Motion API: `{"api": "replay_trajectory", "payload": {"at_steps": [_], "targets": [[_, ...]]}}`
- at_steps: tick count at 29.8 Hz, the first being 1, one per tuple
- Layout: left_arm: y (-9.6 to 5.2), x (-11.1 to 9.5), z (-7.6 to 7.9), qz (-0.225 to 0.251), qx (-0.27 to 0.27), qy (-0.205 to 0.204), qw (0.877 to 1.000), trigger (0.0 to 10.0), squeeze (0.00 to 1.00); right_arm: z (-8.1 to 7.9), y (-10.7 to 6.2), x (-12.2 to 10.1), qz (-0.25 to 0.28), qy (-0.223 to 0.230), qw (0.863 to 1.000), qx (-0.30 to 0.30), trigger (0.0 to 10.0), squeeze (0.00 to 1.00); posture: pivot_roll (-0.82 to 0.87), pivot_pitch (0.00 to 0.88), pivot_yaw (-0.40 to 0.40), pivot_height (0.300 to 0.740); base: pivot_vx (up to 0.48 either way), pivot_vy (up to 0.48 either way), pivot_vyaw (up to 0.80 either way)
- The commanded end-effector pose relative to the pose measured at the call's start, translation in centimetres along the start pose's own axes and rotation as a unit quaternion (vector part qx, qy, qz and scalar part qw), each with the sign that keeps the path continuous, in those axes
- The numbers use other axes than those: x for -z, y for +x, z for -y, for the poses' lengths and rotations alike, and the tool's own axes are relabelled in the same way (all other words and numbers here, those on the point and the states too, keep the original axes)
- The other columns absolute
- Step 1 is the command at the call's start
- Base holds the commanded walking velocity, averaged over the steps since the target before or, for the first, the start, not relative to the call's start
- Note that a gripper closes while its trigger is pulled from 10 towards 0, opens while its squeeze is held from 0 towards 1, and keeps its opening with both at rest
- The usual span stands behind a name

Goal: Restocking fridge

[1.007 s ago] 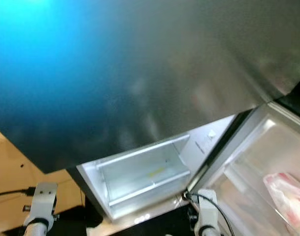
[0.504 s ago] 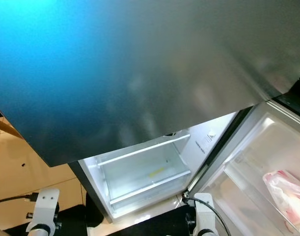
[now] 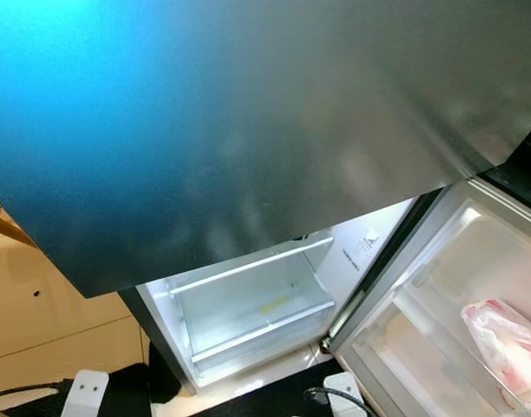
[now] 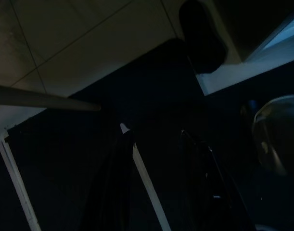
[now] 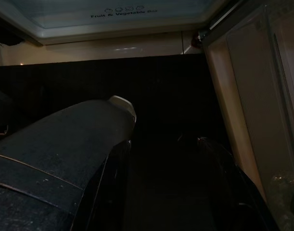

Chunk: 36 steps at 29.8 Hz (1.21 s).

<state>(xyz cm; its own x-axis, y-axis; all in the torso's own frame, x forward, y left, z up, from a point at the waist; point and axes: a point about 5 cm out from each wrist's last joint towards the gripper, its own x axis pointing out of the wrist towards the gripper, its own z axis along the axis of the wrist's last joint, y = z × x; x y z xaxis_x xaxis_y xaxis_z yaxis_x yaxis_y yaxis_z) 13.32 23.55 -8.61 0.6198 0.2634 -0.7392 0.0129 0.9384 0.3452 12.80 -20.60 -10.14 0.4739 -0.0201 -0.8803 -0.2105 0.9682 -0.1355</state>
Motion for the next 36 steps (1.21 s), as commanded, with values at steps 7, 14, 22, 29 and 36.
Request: {"api": "replay_trajectory", "payload": {"at_steps": [7,14,22,29,36], "targets": [[0.0,0.5,-0.6,-0.007,-0.002,0.009,1.0,10.0,0.0,-0.1,-0.1,0.6,-0.005,0.003,1.0,-0.002,10.0,0.0,-0.04,0.06,-0.035,0.74,0.0,0.0,0.0],[0.0,1.0,-0.4,-0.023,0.004,0.014,1.0,10.0,0.0,0.0,-0.1,0.4,-0.002,0.003,1.0,0.001,10.0,0.0,-0.05,0.061,-0.037,0.74,-0.073,0.0,0.0],[-0.3,2.1,-0.6,-0.046,0.005,0.02,0.999,10.0,0.0,0.1,-0.1,0.5,-0.003,0.003,1.0,0.002,10.0,0.0,-0.05,0.064,-0.041,0.74,-0.326,0.0,0.0],[-0.5,2.8,-0.7,-0.061,0.006,0.021,0.998,10.0,0.0,0.1,-0.2,0.5,-0.003,0.004,1.0,0.002,10.0,0.0,-0.05,0.066,-0.042,0.74,-0.314,0.0,0.0],[-0.5,2.9,-0.4,-0.067,0.009,0.021,0.997,10.0,0.0,0.0,-0.2,0.6,-0.003,0.005,1.0,0.001,10.0,0.0,-0.05,0.068,-0.043,0.74,-0.301,0.0,0.0]]}}
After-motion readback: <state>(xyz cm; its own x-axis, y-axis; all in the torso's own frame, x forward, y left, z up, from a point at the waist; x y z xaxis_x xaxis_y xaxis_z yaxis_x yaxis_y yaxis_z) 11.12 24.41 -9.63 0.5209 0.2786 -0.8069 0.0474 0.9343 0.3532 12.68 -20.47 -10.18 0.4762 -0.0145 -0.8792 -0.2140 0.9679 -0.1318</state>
